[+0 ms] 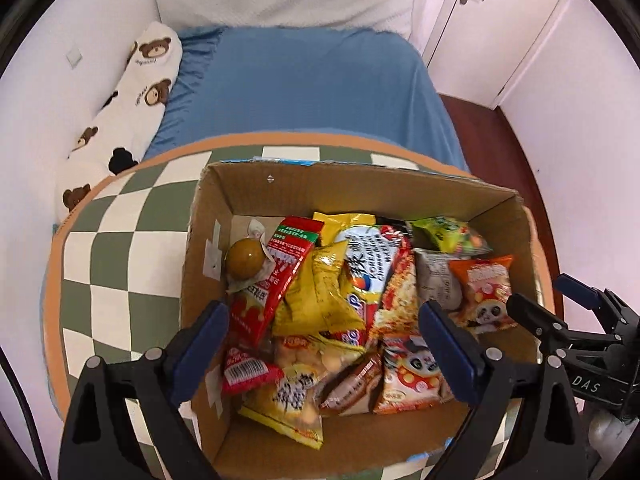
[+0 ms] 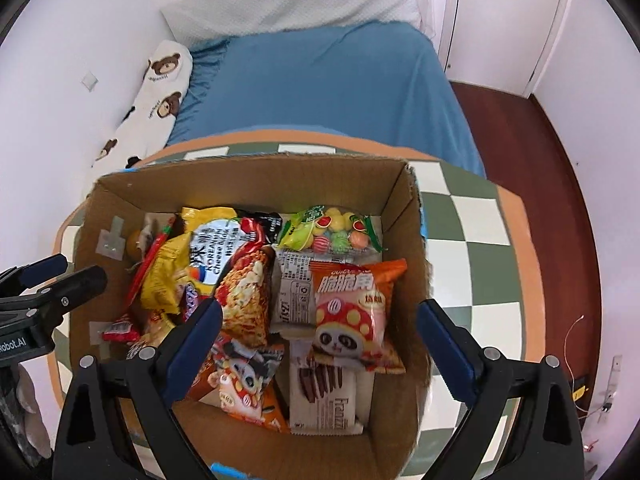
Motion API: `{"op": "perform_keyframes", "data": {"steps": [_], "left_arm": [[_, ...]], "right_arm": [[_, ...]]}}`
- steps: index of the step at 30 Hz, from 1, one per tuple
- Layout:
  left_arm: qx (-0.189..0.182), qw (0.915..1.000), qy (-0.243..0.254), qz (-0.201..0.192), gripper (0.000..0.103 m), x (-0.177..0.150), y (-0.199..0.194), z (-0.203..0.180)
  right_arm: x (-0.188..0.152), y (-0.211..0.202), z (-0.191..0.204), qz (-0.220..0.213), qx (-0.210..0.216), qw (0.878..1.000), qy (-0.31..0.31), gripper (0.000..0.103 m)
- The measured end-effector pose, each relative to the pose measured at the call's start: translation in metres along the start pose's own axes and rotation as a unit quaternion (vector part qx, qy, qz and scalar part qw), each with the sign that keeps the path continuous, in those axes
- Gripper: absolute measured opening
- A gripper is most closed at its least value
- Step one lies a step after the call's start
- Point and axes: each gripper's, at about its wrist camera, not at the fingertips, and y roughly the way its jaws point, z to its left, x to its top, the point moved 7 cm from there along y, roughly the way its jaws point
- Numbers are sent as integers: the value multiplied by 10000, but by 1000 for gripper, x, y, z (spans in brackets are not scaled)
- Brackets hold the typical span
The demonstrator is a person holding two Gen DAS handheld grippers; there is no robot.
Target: Organize snacks
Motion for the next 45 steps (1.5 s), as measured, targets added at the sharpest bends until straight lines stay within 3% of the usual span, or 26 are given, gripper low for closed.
{"op": "perform_keyframes", "data": {"steps": [8,17,30,37,45], "left_arm": [[-85,9985,44,-532,97,-39,-58,-12],[-49,9936,10,-1126,97,-99,-134,-19],[450,9831,-56,-1771,97,-169,-219,-14],[497,9803,9,-1913,97,-192,-247,-18],[526,9773,192,-2041,97,-206,-261,-30]], "right_arm": [[-32,-74,11,-674,-71,9977,-97,101],[-95,-165,22,-1286,-108,9915,-179,102],[-178,-275,29,-2058,-340,9778,-222,103],[-196,-312,32,-2292,-362,9725,-183,103],[-201,-327,35,-2378,-351,9705,-168,103]]}}
